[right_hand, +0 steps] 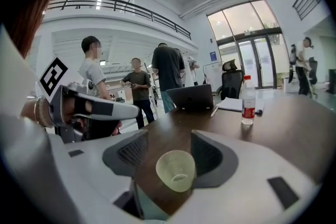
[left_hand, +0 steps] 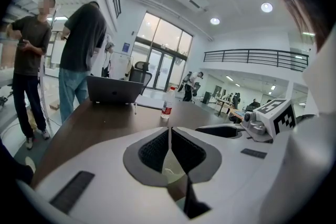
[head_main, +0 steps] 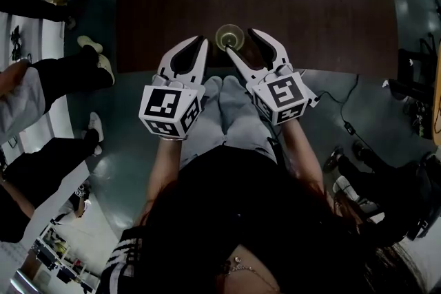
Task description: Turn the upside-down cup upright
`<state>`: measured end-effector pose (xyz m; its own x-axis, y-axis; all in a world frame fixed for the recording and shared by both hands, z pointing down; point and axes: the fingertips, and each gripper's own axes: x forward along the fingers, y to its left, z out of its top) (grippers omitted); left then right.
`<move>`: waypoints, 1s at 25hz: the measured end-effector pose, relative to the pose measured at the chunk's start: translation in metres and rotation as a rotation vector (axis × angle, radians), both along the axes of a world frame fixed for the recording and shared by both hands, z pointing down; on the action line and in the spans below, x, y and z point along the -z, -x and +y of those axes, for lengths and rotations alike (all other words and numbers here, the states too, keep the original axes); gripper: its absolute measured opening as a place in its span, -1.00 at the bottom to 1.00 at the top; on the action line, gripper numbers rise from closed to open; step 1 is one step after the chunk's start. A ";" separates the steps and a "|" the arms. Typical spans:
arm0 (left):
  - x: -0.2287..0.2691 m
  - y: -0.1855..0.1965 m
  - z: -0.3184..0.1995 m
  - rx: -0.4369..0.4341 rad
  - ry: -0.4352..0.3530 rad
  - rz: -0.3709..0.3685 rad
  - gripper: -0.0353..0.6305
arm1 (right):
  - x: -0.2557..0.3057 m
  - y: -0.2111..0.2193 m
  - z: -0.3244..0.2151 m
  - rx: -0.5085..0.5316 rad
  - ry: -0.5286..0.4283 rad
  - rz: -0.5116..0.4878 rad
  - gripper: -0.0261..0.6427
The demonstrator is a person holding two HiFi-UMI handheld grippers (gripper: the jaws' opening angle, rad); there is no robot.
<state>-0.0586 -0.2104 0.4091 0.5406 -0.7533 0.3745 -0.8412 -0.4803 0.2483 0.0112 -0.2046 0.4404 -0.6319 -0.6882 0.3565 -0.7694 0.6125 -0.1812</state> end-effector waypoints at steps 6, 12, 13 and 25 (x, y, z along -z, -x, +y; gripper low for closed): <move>-0.013 0.002 0.002 0.004 0.023 -0.011 -0.83 | -0.025 0.004 0.001 0.007 0.019 0.033 -0.05; -0.025 0.008 0.000 0.012 0.044 -0.019 -0.83 | -0.050 0.008 -0.004 0.011 0.043 0.073 0.09; -0.027 0.009 0.000 0.014 0.048 -0.019 -0.83 | -0.054 0.008 -0.004 0.012 0.047 0.078 0.11; -0.050 0.003 0.009 0.005 0.108 -0.009 -0.83 | -0.090 0.013 -0.007 0.033 0.079 0.133 0.24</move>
